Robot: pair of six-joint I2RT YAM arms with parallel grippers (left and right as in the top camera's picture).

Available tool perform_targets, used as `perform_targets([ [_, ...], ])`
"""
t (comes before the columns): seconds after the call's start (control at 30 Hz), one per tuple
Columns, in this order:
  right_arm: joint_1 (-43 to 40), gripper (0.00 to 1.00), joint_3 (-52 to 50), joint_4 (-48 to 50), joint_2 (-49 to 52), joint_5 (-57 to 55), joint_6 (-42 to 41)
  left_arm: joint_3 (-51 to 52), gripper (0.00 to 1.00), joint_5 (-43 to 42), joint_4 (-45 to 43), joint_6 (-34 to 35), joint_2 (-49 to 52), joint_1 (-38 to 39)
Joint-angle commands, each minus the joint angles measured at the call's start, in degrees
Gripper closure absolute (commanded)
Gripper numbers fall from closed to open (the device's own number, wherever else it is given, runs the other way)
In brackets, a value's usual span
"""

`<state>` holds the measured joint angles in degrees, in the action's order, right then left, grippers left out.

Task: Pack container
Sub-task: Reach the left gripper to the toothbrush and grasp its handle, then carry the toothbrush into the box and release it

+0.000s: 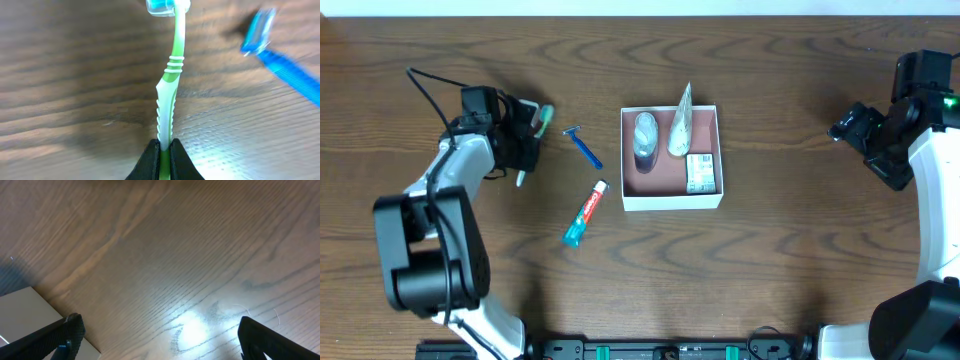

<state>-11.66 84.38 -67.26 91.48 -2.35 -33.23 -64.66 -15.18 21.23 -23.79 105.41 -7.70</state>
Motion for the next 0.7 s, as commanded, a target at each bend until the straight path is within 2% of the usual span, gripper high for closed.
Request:
perform_targets([
  [0.0,-0.39,0.01,0.59,-0.02,-0.39,-0.42,0.74,-0.52,0.94,-1.09,1.68,4.57,-7.52,0.50],
  [0.17,-0.39,0.01,0.59,-0.02,-0.39,-0.42,0.74,-0.52,0.94,-1.11,8.41,8.61,-18.32,4.72],
  [0.27,-0.39,0.01,0.59,-0.02,-0.39,-0.42,0.74,-0.52,0.94,-1.09,12.74,13.68,-24.15,9.92],
  [0.33,-0.39,0.01,0.59,-0.02,-0.39,-0.42,0.74,-0.52,0.94,-1.05,15.65,14.69,-26.82,13.00],
  [0.47,-0.39,0.01,0.59,-0.02,-0.39,-0.42,0.74,-0.52,0.94,-0.57,19.80,13.81,-31.65,17.55],
  [0.6,-0.39,0.01,0.59,-0.02,-0.39,-0.42,0.74,-0.52,0.94,-0.96,23.10,9.18,-35.89,20.52],
  [0.67,-0.39,0.01,0.59,-0.02,-0.39,-0.42,0.74,-0.50,0.94,-4.48,24.04,4.98,-37.64,22.21],
])
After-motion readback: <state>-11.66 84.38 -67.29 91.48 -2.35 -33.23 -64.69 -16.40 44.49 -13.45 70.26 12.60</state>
